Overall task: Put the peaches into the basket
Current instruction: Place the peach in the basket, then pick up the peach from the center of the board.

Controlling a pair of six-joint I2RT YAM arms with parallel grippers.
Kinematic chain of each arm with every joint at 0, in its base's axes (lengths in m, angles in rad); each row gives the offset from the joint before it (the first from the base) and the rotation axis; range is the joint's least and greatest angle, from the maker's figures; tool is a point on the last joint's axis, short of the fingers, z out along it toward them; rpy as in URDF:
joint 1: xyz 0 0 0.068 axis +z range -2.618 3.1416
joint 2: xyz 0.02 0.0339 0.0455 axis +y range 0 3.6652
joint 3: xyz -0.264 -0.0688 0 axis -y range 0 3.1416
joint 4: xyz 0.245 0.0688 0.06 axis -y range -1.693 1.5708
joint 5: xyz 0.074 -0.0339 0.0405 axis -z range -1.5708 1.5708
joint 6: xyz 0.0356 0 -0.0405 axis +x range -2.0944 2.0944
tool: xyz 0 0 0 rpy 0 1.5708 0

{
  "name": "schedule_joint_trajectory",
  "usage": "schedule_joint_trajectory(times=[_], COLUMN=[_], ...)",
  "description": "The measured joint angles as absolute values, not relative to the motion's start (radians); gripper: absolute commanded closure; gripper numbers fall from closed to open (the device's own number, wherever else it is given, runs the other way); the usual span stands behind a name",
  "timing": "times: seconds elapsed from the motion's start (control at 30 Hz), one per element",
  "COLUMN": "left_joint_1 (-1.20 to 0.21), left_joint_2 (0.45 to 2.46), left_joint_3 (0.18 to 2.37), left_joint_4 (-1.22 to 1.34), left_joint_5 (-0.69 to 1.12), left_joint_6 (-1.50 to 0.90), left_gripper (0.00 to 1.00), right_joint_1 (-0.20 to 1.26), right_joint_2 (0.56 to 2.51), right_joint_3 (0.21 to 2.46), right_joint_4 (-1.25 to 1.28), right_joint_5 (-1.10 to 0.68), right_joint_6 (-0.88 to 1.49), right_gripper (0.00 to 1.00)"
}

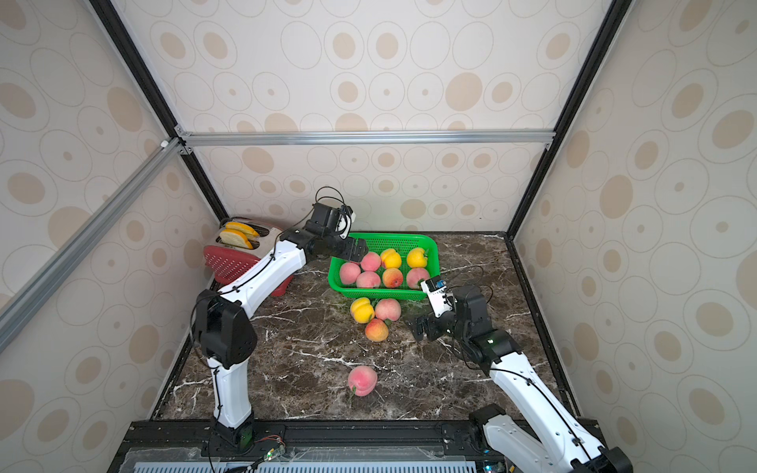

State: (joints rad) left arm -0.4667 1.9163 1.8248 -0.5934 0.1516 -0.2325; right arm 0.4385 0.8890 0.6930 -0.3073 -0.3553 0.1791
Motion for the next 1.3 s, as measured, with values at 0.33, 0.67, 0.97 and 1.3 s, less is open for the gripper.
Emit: schedule_joint_trajectory(times=[0.33, 0.67, 0.97, 1.3], left_joint_1=[-0.467, -0.587, -0.608, -0.726], left_joint_2=[1.533, 1.271, 0.974, 0.856], left_joint_3=[1.412, 1.218, 1.038, 0.996], left_joint_4=[-0.661, -0.819, -0.926, -1.022], left_joint_5=[0.130, 0.114, 0.224, 0.293], left_joint_6=[-0.266, -0.278, -0.374, -0.442], left_gripper=[0.01, 0.01, 0.01, 0.01], right_joint_1=[0.763, 0.946, 0.982, 1.029], right_joint_2=[0.798, 0.831, 0.966, 1.131], right_joint_3=[0.682, 0.629, 0.608, 0.616], right_joint_4=[-0.421, -0.416, -0.347, -0.234], right_joint_5=[-0.235, -0.157, -0.215, -0.237], right_joint_6=[0.200, 0.249, 0.214, 0.192], right_gripper=[0.00, 0.00, 0.00, 0.00])
